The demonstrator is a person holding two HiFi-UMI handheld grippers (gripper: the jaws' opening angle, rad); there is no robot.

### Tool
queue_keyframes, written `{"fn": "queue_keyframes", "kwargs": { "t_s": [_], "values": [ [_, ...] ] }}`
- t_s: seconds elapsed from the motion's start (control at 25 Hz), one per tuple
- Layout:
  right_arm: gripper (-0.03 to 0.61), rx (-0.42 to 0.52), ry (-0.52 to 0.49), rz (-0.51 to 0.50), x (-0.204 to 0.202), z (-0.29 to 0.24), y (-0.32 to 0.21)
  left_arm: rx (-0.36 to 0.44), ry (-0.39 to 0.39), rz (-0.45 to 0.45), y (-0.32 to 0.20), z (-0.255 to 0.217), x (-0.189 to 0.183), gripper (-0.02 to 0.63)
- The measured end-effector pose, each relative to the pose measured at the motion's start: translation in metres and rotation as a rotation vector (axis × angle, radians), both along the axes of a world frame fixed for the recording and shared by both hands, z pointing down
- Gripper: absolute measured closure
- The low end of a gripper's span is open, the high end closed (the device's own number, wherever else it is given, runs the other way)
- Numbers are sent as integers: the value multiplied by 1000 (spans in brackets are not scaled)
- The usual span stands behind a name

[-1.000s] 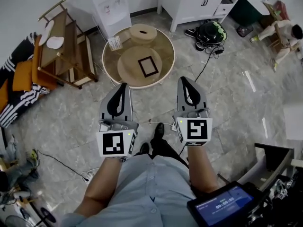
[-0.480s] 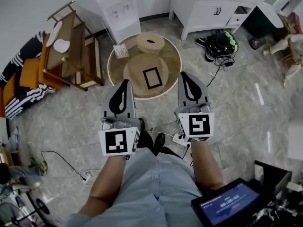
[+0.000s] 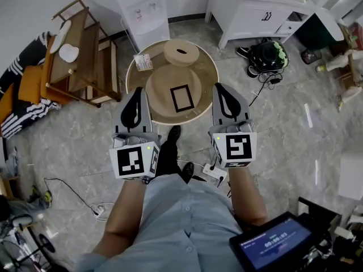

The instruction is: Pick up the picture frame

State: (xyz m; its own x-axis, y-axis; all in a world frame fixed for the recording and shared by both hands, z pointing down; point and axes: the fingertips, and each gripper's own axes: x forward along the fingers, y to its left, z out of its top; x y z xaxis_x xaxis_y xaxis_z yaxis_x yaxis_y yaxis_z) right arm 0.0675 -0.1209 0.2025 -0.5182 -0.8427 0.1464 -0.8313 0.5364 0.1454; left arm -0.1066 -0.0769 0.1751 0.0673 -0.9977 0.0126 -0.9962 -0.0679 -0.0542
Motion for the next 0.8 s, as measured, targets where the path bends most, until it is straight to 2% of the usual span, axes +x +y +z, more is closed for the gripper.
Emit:
{"fn": "queue_keyframes", "kwargs": {
  "t_s": [0.32,0.8],
  "values": [
    [565,-92,19,5,-22,48,-61,-81,9,26,-68,38,-22,603],
    [565,-280,81,1,-61,161,-140,-271,47,53,-153,144,-62,603]
  ]
}}
